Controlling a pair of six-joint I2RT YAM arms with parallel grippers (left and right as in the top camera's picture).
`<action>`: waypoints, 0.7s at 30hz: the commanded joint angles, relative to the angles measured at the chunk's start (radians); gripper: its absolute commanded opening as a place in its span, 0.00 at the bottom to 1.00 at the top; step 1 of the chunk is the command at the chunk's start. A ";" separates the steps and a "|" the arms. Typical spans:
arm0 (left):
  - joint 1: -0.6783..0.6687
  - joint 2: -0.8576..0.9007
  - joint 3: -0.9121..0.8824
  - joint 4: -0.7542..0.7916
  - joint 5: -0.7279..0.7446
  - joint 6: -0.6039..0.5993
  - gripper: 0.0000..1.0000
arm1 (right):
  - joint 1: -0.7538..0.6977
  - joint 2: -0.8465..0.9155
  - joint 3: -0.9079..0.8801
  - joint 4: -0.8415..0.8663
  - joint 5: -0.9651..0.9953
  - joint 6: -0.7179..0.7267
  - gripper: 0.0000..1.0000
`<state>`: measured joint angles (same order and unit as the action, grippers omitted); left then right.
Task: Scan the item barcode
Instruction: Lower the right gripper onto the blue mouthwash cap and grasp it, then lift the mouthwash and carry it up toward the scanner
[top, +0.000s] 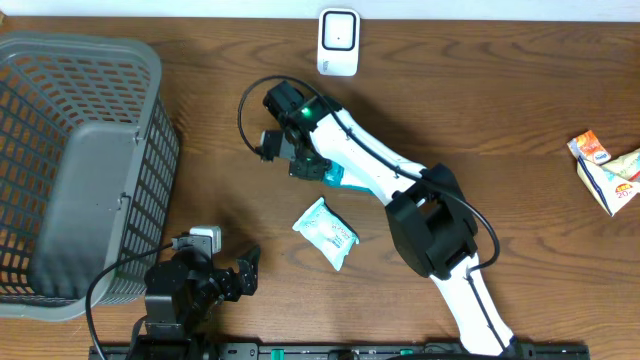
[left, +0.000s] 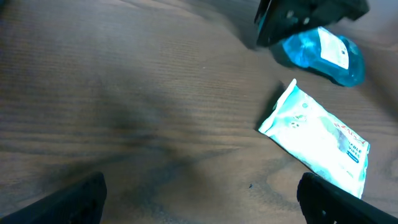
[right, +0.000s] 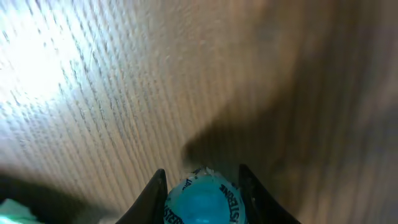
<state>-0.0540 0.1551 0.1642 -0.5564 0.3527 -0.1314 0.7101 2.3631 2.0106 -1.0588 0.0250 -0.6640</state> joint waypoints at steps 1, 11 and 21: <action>0.003 -0.002 -0.010 -0.012 -0.006 -0.005 0.98 | 0.004 -0.001 0.108 -0.022 0.010 0.111 0.03; 0.003 -0.002 -0.010 -0.012 -0.006 -0.005 0.98 | 0.003 -0.001 0.352 -0.105 0.010 0.267 0.10; 0.003 -0.002 -0.010 -0.012 -0.006 -0.005 0.98 | -0.025 -0.001 0.389 -0.094 0.010 0.554 0.08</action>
<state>-0.0540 0.1551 0.1642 -0.5564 0.3527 -0.1310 0.7033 2.3657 2.3734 -1.1561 0.0269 -0.2527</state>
